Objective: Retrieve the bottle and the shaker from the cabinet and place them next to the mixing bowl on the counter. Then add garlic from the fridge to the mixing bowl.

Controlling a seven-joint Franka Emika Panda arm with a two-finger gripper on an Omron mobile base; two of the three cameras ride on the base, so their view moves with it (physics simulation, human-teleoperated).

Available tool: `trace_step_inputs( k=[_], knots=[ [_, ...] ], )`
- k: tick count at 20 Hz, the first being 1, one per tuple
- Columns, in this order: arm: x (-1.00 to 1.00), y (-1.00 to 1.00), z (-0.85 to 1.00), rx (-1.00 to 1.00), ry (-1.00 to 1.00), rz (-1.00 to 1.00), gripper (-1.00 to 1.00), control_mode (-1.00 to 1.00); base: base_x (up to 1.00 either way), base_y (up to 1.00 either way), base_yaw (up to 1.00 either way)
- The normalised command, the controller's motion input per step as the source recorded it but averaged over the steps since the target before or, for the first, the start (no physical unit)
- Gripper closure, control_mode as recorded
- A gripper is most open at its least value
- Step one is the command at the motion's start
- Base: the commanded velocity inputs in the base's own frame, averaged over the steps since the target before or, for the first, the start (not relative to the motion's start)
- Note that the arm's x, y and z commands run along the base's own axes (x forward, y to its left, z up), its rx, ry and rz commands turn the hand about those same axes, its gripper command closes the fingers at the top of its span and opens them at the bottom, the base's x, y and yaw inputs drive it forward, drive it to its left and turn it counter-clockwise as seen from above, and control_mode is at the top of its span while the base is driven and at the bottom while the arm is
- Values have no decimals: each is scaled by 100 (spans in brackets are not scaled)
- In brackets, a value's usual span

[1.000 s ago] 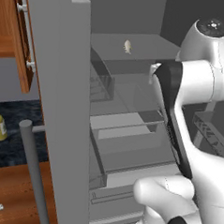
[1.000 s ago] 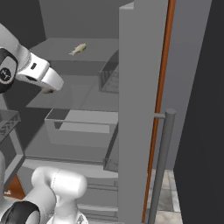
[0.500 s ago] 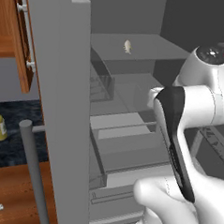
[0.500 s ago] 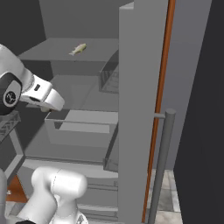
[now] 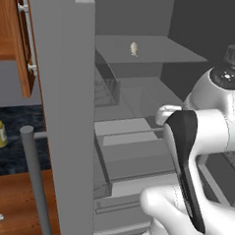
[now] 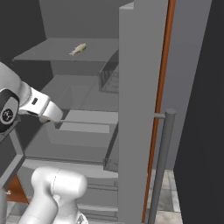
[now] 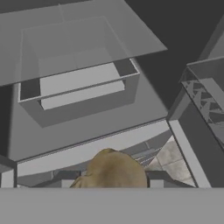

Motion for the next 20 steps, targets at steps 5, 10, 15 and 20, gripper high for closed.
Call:
trace_step_inputs(
  k=[5,10,15,20],
  knots=[
    [-32,0,-1,0,0,0,100,-100,0,0,0],
    [0,0,0,0,0,0,100,100,-50,0,0],
    [0,0,0,0,0,0,100,100,-61,1,0],
    [0,0,0,0,0,0,100,100,-65,7,0]
  ],
)
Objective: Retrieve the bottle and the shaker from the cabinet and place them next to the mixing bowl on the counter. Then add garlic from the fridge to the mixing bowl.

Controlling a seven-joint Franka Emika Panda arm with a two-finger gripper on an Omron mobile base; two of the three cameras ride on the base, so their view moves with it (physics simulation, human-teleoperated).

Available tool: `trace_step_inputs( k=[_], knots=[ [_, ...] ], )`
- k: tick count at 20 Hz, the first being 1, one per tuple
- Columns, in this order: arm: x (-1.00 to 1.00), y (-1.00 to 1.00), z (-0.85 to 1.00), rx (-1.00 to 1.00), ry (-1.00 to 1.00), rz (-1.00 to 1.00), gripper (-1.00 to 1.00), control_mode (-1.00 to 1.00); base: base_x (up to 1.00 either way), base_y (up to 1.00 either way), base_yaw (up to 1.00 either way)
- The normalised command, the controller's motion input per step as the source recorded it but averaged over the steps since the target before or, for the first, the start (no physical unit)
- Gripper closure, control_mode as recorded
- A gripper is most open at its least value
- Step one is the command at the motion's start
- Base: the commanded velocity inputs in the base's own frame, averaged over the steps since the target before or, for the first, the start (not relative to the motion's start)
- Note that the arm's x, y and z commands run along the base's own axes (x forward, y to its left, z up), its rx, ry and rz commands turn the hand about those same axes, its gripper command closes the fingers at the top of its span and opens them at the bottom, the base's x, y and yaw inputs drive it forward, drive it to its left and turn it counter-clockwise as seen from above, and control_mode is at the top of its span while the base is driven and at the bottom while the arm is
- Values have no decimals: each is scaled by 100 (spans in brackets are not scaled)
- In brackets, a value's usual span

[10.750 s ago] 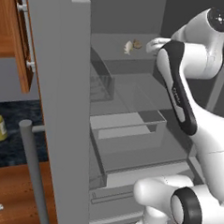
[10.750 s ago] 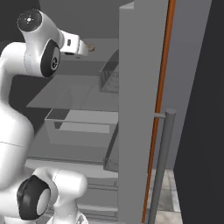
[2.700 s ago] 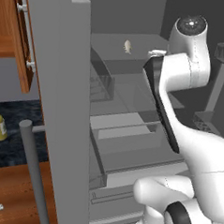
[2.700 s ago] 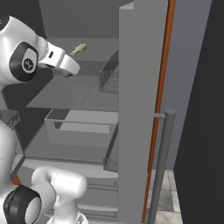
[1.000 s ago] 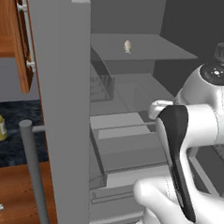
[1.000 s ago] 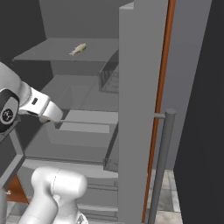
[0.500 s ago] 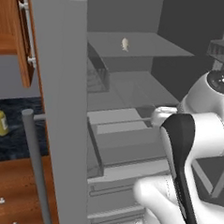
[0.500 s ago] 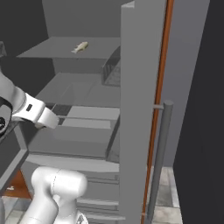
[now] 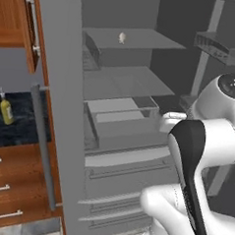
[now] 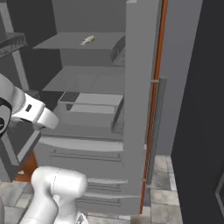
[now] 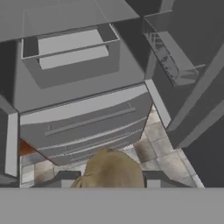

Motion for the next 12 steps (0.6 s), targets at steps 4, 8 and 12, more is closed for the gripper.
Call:
trace_step_inputs(
  k=[4,8,12],
  knots=[
    [0,0,0,0,0,0,100,100,-71,16,-2],
    [0,0,0,0,0,0,100,100,-77,26,-3],
    [0,0,0,0,0,0,100,100,-75,47,-3]
  ],
)
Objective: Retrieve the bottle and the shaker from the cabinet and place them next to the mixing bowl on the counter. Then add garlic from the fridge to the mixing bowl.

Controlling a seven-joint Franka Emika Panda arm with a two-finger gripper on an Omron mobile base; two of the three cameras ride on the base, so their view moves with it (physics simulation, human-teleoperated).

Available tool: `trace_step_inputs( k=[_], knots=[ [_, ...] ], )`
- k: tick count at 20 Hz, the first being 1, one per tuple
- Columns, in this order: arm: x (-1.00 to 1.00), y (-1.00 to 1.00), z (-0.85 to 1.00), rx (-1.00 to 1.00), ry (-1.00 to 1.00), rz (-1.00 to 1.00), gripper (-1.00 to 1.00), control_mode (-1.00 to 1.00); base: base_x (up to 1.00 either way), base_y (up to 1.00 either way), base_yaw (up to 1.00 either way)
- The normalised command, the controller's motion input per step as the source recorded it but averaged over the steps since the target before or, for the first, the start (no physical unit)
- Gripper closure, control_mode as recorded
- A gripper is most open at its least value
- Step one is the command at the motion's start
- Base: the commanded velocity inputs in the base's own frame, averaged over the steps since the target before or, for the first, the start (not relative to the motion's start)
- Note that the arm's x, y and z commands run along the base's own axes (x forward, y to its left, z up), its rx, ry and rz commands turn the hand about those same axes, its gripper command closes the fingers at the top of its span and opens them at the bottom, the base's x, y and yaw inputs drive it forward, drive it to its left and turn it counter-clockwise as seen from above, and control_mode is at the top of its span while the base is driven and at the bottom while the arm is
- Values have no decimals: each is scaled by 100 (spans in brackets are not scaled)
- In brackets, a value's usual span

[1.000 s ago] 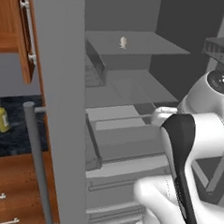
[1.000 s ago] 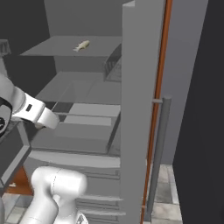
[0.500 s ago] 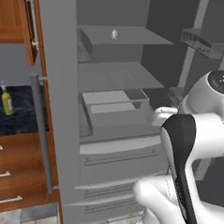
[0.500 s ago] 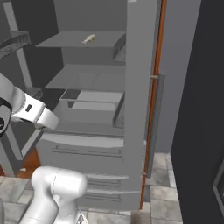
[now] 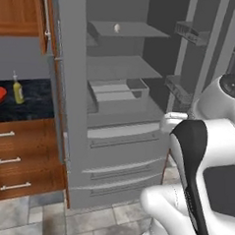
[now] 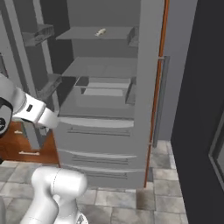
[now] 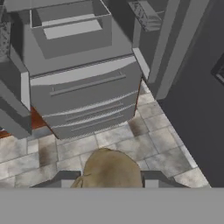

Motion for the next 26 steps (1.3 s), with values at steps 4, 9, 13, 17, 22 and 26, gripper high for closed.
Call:
trace_step_inputs(
  k=[4,9,13,17,22,26],
  knots=[
    [0,0,0,0,0,0,100,100,-66,84,0],
    [0,0,0,0,0,0,100,100,-31,100,0],
    [0,0,0,0,0,0,100,100,-21,100,0],
    [0,0,0,0,0,0,100,100,-11,100,0],
    [0,0,0,0,0,0,100,100,0,100,1],
    [0,0,0,0,0,0,100,100,36,78,13]
  ],
)
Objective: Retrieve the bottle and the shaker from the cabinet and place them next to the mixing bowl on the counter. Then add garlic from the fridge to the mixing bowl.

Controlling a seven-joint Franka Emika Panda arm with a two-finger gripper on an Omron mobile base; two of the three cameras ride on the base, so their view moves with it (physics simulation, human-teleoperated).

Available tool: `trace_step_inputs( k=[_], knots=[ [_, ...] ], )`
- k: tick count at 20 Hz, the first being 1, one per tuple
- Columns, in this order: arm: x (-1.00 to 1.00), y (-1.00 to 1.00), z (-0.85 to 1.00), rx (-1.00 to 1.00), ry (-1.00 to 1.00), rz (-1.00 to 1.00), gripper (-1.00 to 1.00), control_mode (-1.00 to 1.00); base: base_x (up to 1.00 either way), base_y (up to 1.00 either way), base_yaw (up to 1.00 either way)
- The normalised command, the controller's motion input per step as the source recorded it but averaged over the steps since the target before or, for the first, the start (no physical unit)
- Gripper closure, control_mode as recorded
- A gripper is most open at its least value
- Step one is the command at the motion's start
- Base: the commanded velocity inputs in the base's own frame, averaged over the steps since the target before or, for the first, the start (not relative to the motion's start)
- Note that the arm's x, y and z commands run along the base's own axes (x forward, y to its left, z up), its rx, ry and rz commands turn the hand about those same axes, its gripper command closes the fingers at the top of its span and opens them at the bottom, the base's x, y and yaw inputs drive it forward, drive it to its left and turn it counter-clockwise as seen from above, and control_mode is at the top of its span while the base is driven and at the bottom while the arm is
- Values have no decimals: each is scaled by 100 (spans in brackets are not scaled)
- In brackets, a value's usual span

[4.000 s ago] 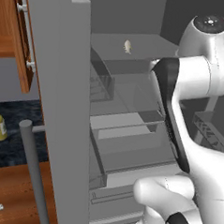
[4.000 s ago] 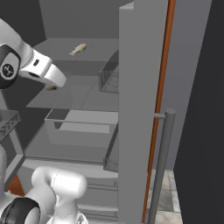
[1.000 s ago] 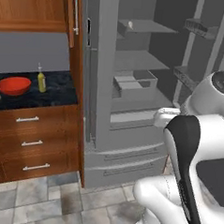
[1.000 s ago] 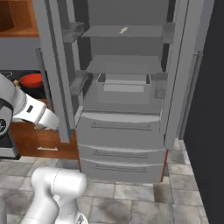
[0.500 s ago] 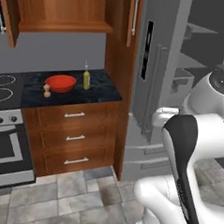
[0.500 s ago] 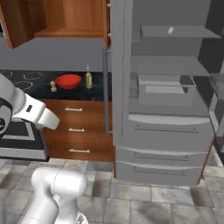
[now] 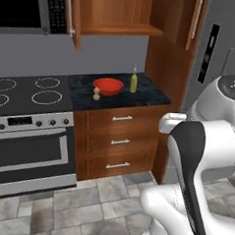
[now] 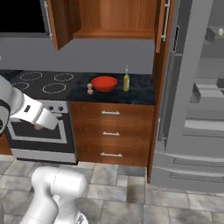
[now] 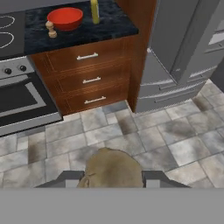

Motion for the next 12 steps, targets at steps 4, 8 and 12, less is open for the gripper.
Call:
trace_step_inputs(
  k=[4,8,12],
  knots=[
    [0,0,0,0,0,0,100,100,74,49,13],
    [0,0,0,0,0,0,100,100,62,9,10],
    [0,0,0,0,0,0,100,100,43,-18,6]
  ],
)
